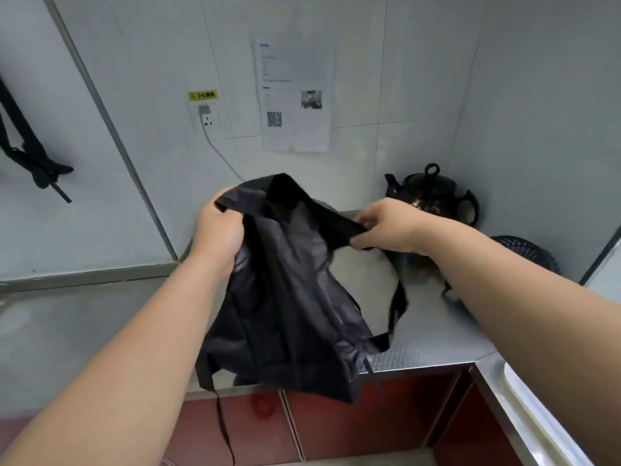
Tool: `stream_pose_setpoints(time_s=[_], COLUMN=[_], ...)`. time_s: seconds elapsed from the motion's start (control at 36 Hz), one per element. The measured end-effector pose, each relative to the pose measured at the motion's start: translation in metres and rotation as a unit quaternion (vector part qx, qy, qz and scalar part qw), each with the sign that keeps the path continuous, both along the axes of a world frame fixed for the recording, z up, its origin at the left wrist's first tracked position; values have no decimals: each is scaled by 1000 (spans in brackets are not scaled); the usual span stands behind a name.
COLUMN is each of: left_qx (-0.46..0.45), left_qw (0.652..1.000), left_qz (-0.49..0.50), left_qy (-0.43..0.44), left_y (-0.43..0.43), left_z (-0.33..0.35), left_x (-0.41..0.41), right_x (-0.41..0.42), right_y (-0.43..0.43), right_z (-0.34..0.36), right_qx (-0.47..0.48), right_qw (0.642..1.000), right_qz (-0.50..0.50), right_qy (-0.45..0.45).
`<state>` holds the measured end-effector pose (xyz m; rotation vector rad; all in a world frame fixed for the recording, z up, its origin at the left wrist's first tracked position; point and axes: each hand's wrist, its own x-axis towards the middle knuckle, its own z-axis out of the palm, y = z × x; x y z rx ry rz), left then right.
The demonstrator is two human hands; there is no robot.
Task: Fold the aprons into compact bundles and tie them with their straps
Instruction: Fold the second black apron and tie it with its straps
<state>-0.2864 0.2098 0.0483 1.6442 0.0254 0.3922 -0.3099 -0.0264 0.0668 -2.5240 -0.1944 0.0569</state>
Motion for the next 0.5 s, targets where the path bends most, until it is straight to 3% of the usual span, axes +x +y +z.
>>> stream_pose_setpoints(time_s=[0.06, 0.11, 0.17, 0.25, 0.42, 0.5], left_qx=[-5, 13, 36, 66, 154, 174], left_qw=[1000, 999, 998, 994, 971, 955], left_qz=[-6, -9, 0, -10, -69, -84], left_qy=[17, 31, 56, 89, 167, 223], left_y=[5, 8, 13, 18, 39, 55], left_z=[-1, -5, -12, -30, -87, -119], left_x=[-4, -9, -14, -21, -32, -38], right_x=[1, 3, 2, 0, -6, -5], right_y=[-1, 1, 6, 15, 44, 61], right_z=[-13, -24, -29, -36, -67, -103], right_qx=[-17, 135, 298, 403, 488, 375], right_qw=[997, 980, 939, 901, 860, 909], right_qz=[-49, -114, -146, -140, -147, -174], right_qy=[-53, -87, -93, -77, 17, 54])
